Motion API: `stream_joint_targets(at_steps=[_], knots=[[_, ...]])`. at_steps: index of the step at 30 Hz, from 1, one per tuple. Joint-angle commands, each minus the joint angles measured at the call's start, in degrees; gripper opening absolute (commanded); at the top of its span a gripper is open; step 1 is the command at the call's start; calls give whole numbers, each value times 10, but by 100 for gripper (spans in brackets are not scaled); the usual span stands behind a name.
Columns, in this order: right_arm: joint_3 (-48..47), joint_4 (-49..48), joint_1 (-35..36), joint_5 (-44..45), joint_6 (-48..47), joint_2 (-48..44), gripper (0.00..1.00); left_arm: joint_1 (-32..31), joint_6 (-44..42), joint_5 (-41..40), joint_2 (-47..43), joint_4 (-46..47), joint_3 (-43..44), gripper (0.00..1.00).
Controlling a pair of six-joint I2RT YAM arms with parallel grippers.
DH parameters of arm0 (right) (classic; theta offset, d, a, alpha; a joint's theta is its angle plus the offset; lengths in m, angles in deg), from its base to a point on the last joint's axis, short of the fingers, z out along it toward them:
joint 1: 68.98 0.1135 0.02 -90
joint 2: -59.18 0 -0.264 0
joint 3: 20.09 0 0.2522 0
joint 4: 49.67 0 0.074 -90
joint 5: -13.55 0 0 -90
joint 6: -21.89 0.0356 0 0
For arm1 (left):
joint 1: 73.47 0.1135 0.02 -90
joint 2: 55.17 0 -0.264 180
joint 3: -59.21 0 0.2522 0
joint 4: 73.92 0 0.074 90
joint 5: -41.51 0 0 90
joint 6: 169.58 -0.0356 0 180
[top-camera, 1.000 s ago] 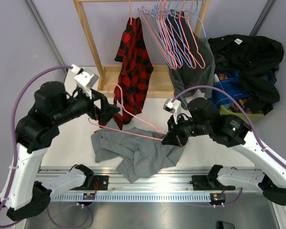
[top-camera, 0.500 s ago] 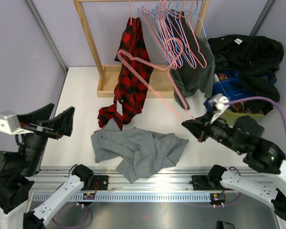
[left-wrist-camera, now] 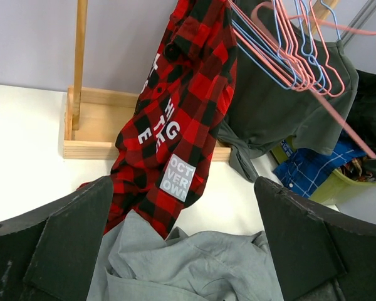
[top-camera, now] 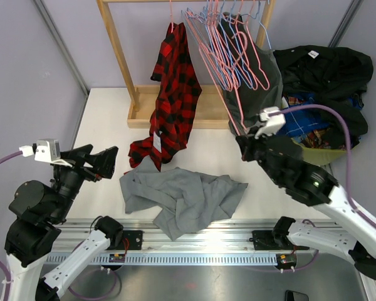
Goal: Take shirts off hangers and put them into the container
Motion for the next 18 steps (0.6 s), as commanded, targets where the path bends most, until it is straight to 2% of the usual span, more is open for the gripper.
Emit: stream_joint_targets(at_steps=[1,8,12,18], knots=[[-23,-93,-1,50,-7,63,0,-2,6,9,-10,23,-3,99],[-123,-156,-25,25,-40,223,0,-2,5,16,-18,25,-19,99],[-224,-154,-85,-22,-27,331,0,-2,9,26,-25,30,-30,99],[-372,-113,-118,-83,-20,452,0,-2,11,32,-30,28,-35,99]])
